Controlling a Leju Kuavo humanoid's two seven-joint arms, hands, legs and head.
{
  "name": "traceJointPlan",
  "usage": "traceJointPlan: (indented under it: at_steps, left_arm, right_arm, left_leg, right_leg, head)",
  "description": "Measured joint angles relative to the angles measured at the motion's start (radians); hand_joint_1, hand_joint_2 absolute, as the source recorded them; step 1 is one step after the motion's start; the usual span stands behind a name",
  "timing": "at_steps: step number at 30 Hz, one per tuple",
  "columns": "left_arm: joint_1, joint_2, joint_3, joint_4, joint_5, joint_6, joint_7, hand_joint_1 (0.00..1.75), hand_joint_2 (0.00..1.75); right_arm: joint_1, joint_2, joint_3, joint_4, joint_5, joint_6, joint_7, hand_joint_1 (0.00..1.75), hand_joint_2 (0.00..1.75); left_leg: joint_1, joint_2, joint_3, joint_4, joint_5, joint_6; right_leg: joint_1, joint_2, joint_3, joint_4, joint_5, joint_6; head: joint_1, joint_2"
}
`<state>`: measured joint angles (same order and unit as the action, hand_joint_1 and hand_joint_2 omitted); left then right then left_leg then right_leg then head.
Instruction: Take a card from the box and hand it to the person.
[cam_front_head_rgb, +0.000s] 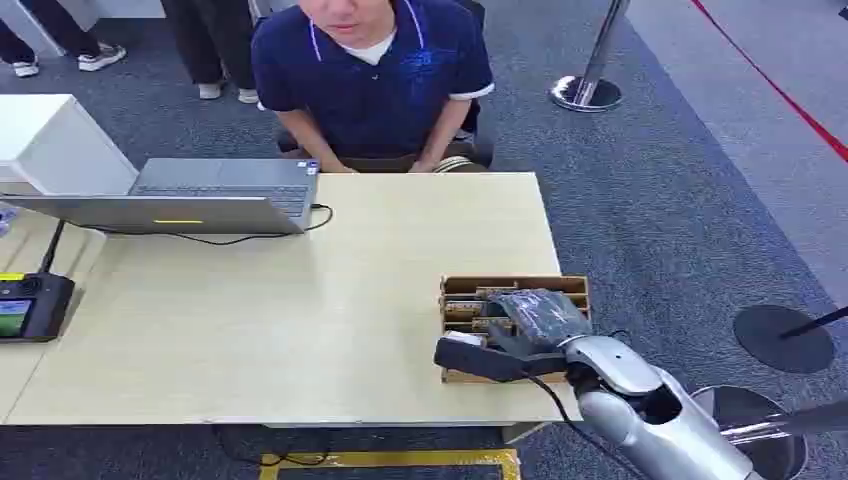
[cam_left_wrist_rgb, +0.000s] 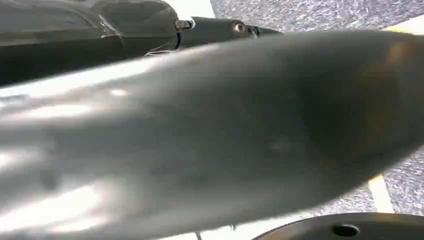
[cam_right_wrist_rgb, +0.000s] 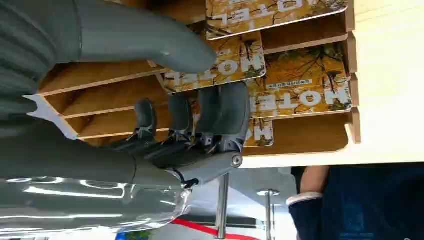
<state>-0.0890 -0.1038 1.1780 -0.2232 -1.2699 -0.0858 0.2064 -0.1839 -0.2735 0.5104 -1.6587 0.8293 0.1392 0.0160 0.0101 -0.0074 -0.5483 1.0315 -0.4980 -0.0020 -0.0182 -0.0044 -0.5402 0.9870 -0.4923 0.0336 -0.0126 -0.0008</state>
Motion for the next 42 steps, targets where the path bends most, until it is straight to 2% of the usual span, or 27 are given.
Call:
traceJointPlan:
  at_steps: [14, 31, 32, 34, 37, 40, 42]
  left_arm:
    - [0.000, 0.000, 0.000, 0.000, 0.000, 0.001, -0.006, 0.00, 0.00]
    - [0.000, 0.000, 0.000, 0.000, 0.000, 0.001, -0.006, 0.00, 0.00]
    - [0.000, 0.000, 0.000, 0.000, 0.000, 0.001, -0.006, 0.00, 1.75]
    - [0.000, 0.000, 0.000, 0.000, 0.000, 0.002, -0.006, 0.00, 1.75]
    - [0.000, 0.000, 0.000, 0.000, -0.001, 0.012, -0.004, 0.00, 1.75]
    - [0.000, 0.001, 0.000, 0.000, -0.001, 0.015, -0.002, 0.00, 1.75]
    - [0.000, 0.000, 0.000, 0.000, -0.004, 0.016, -0.003, 0.00, 1.75]
  right_arm:
    - [-0.004, 0.000, 0.000, 0.008, -0.006, 0.006, -0.004, 1.05, 1.75]
    - [-0.008, 0.003, 0.014, 0.016, -0.011, 0.010, -0.004, 1.33, 1.75]
    - [-0.008, 0.003, 0.015, 0.016, -0.012, 0.010, -0.004, 1.38, 1.75]
    - [-0.008, 0.003, 0.016, 0.016, -0.012, 0.010, -0.004, 1.50, 1.75]
    - [-0.010, 0.003, 0.021, 0.016, -0.014, 0.010, -0.005, 1.55, 1.75]
    - [-0.012, 0.003, 0.025, 0.017, -0.014, 0.010, -0.006, 1.75, 1.75]
    - [-0.014, 0.003, 0.027, 0.019, -0.015, 0.010, -0.006, 1.75, 1.75]
  left_leg:
    - [0.000, 0.000, 0.000, 0.000, 0.000, 0.000]
    - [0.000, 0.000, 0.000, 0.000, 0.000, 0.000]
    - [0.000, 0.000, 0.000, 0.000, 0.000, 0.000]
    - [0.000, 0.000, 0.000, 0.000, 0.000, 0.000]
    - [0.000, 0.000, 0.000, 0.000, 0.000, 0.000]
    - [0.000, 0.000, 0.000, 0.000, 0.000, 0.000]
    - [0.000, 0.000, 0.000, 0.000, 0.000, 0.000]
  right_leg:
    - [0.000, 0.000, 0.000, 0.000, 0.000, 0.000]
    - [0.000, 0.000, 0.000, 0.000, 0.000, 0.000]
    - [0.000, 0.000, 0.000, 0.000, 0.000, 0.000]
    - [0.000, 0.000, 0.000, 0.000, 0.000, 0.000]
    - [0.000, 0.000, 0.000, 0.000, 0.000, 0.000]
    - [0.000, 0.000, 0.000, 0.000, 0.000, 0.000]
    - [0.000, 0.000, 0.000, 0.000, 0.000, 0.000]
  head:
    - [0.000, 0.000]
    - [0.000, 0.000]
    - [0.000, 0.000]
    - [0.000, 0.000]
    - [0.000, 0.000]
    - [0.000, 0.000]
    - [0.000, 0.000]
